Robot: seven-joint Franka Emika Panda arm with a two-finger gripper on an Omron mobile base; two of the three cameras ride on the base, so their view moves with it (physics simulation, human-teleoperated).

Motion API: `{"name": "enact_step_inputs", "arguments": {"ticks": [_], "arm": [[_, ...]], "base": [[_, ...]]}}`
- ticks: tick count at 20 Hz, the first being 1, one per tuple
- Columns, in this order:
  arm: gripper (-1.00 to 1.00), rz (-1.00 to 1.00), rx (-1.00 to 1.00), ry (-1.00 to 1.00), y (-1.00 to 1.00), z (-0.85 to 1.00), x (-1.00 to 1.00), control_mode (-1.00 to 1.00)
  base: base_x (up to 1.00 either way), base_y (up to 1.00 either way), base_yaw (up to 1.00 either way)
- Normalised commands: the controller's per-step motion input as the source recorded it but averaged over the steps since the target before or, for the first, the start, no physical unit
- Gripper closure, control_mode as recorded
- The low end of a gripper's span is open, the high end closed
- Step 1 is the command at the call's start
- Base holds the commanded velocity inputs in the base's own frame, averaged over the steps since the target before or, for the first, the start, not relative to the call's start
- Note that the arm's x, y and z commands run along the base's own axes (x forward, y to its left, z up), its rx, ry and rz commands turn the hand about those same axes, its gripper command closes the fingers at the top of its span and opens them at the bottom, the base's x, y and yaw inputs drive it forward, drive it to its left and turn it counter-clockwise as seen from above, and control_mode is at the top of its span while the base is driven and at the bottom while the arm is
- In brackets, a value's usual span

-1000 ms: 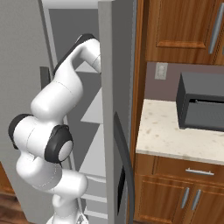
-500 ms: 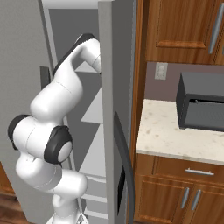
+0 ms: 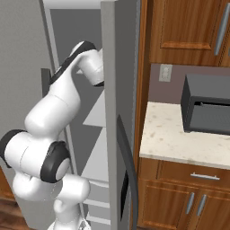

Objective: Open the freezer door, pick up the ice cube tray from the freezer, and place it on the dining counter.

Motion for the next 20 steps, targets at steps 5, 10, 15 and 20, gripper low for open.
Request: {"name": "enact_step_inputs", "arguments": {"ticks": [5, 10, 15, 20], "arm": [[1.0, -0.01, 0.0, -0.05, 0.13, 0.14, -0.13, -1.0], [1.0, -0.04, 0.0, 0.16, 0.0, 0.36, -0.35, -1.0], [1.0, 0.0, 0.0, 0.15, 0.1, 0.25, -0.54, -1.0], [1.0, 0.0, 0.0, 0.04, 0.29, 0.14, -0.75, -1.0]], "base": [[0.0, 0.0, 0.0], [0.0, 0.0, 0.0], [0.0, 0.0, 0.0], [0.0, 0.0, 0.0]]}}
